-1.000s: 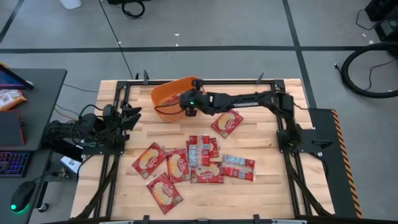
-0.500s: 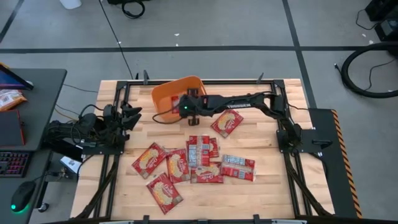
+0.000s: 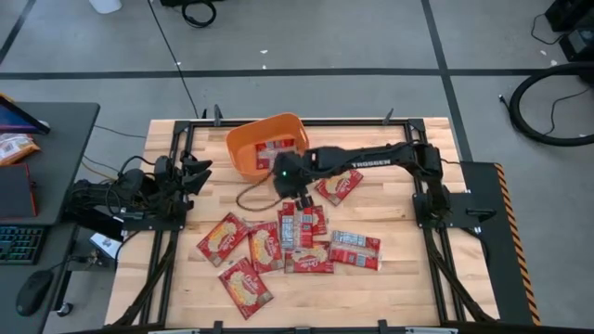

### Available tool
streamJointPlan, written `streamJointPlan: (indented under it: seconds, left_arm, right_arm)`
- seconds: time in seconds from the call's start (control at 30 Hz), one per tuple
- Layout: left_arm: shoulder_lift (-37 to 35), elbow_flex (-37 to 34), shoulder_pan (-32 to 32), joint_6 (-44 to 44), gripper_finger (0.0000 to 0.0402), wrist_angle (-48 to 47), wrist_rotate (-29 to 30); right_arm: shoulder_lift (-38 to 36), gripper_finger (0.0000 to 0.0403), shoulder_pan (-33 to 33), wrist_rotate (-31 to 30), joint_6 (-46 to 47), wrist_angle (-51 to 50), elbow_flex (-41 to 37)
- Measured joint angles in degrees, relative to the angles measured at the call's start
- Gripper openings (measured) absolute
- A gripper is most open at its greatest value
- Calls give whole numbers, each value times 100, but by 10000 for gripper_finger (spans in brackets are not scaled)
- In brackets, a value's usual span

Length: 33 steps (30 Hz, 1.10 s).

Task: Sort popcorn bags into baskets
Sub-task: Put the red popcorn bag into the orange bin

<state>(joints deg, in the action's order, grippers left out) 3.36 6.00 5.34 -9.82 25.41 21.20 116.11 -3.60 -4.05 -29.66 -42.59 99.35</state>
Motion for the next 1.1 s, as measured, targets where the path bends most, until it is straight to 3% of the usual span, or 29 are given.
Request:
streamJointPlan:
  seconds: [0.17, 0.33, 0.77, 1.1]
  left_arm:
    - [0, 0, -1, 0, 156, -26, -1]
    - [0, 0, 0, 2, 156, -91, -1]
    - [0, 0, -1, 4, 156, -92, -1]
    - [0, 0, -1, 2, 156, -92, -1]
  right_arm:
    - [-23, 170, 413, -923, -198, -356, -464]
    - [-502, 170, 553, -1343, 168, -244, -1351]
    - [-1625, 193, 346, -1612, 423, -5, -3652]
    - [-1663, 232, 461, -2592, 430, -139, -4170]
